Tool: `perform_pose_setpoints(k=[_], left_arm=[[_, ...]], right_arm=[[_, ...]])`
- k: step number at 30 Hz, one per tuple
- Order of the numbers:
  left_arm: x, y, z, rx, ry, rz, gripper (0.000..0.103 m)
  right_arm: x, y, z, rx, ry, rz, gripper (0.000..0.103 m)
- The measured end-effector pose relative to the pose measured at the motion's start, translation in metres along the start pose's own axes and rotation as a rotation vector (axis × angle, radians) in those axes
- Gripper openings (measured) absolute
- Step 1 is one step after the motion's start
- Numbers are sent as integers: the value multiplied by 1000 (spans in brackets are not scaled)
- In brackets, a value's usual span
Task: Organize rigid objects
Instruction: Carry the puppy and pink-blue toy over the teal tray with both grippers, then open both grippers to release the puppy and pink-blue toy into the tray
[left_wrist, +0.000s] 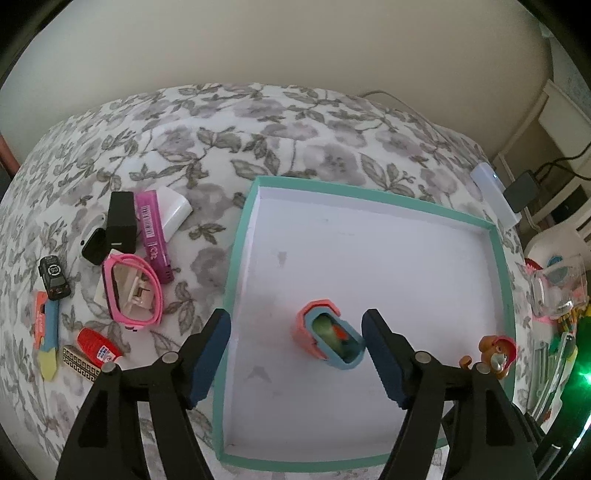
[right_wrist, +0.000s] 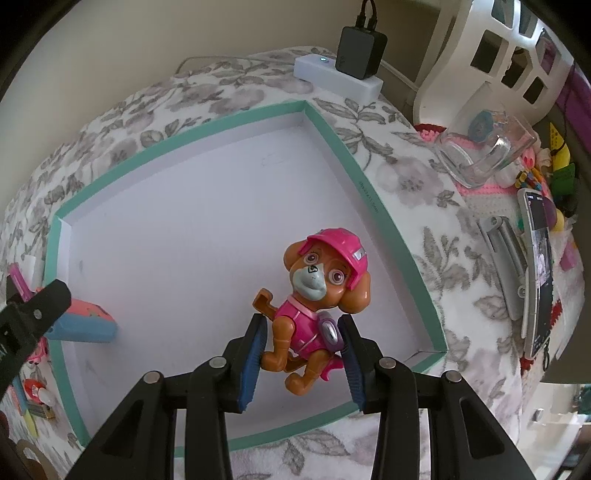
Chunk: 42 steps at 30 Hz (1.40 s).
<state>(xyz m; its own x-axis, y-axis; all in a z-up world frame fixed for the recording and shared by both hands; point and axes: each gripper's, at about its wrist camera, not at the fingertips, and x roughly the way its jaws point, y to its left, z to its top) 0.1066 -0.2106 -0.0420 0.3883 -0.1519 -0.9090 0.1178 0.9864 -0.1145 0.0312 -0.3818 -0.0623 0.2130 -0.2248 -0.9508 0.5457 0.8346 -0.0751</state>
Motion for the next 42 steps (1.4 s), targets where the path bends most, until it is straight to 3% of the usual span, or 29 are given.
perform_pose_setpoints(k=[3,5,14,17,21,23,26,32,42], left_arm=[[-2,4,1,-13,-6,14,83],[-3,8,2,-26,-7,16,83],[-4,21,5,-74,-9,8,83],[-3,22,5,-73,-6,14,84],[-2,23,6,-71,-9,15,84],[-3,22,6,-63,-21,15,85],[-5,18,6,-38,-38,20,96],[-9,10,7,0,-59,13,96],[-13,43,10,-140,-54,40,96]], right_arm=[[2,1,0,-7,4,-1,48],[2,2,-1,-9,0,3,65],[2,4,-1,-18,-6,1,71],[2,4,-2,-20,-7,-4,83],[2,5,-2,-26,-13,-4,85],[2,6,-2,-33,-14,-8,90],[1,7,-3,-38,-18,-6,92],[-1,8,-2,-42,-29,-15,92],[-4,9,-2,-46,-39,-18,92]])
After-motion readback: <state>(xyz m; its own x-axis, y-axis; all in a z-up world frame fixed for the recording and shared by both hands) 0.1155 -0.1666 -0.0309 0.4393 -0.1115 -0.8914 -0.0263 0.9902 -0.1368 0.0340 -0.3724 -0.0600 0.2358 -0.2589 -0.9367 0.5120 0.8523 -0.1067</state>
